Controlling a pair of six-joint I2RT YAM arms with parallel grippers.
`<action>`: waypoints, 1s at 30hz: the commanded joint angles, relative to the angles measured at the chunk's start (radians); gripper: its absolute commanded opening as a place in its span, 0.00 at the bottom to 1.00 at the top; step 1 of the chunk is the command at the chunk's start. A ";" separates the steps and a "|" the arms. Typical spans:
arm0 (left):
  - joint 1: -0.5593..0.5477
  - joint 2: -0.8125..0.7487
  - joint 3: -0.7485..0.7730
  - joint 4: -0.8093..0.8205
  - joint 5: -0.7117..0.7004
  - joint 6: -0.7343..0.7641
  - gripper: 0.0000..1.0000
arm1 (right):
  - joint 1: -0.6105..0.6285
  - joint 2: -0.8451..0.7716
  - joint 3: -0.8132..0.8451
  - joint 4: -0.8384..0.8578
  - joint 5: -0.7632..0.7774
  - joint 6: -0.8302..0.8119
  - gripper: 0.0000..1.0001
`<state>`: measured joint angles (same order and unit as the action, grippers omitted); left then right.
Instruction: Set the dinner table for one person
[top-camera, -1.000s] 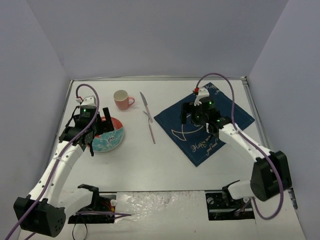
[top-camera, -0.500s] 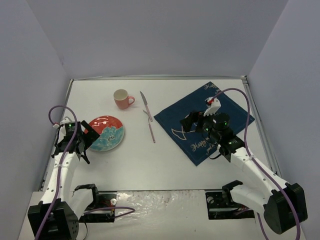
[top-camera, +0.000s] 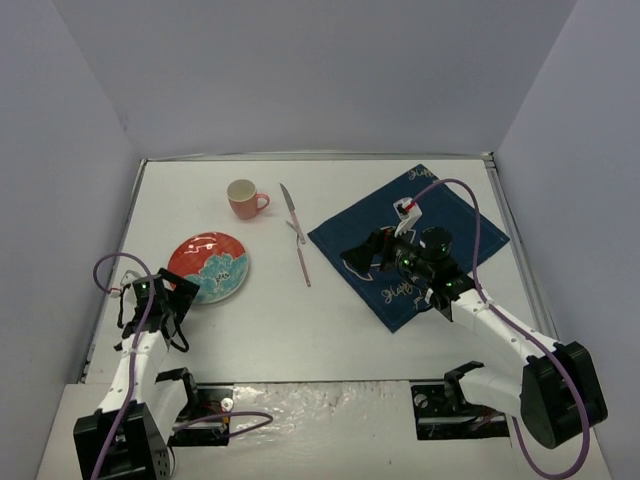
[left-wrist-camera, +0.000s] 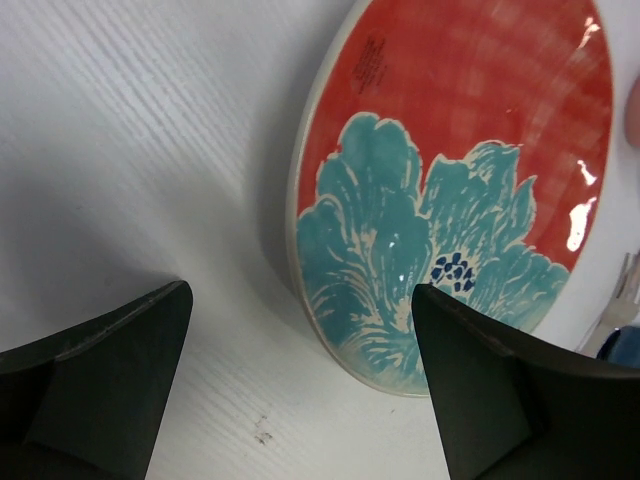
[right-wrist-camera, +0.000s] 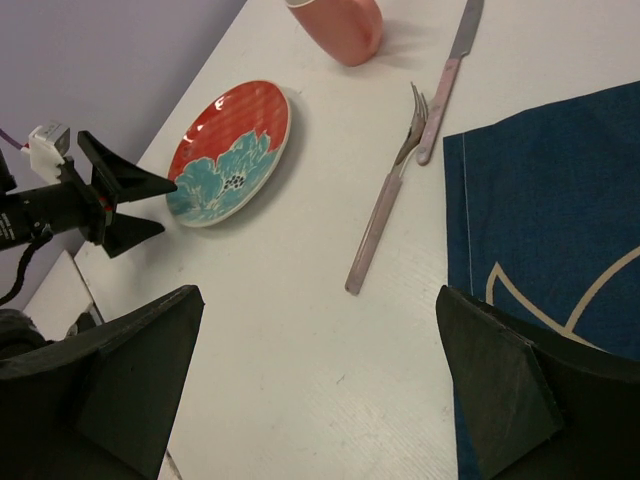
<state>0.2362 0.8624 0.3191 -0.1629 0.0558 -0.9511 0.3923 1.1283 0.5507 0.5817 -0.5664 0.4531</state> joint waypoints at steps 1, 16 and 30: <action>0.008 -0.016 -0.006 0.194 0.025 -0.039 0.83 | -0.003 -0.019 0.001 0.141 -0.074 0.009 1.00; 0.008 0.136 -0.100 0.415 0.045 -0.090 0.64 | -0.001 -0.031 -0.015 0.158 -0.084 -0.001 1.00; 0.008 0.169 -0.140 0.478 0.004 -0.112 0.12 | -0.001 -0.012 -0.019 0.171 -0.098 -0.001 1.00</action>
<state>0.2411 1.0249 0.1786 0.2884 0.0717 -1.0546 0.3923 1.1259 0.5304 0.6479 -0.6364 0.4564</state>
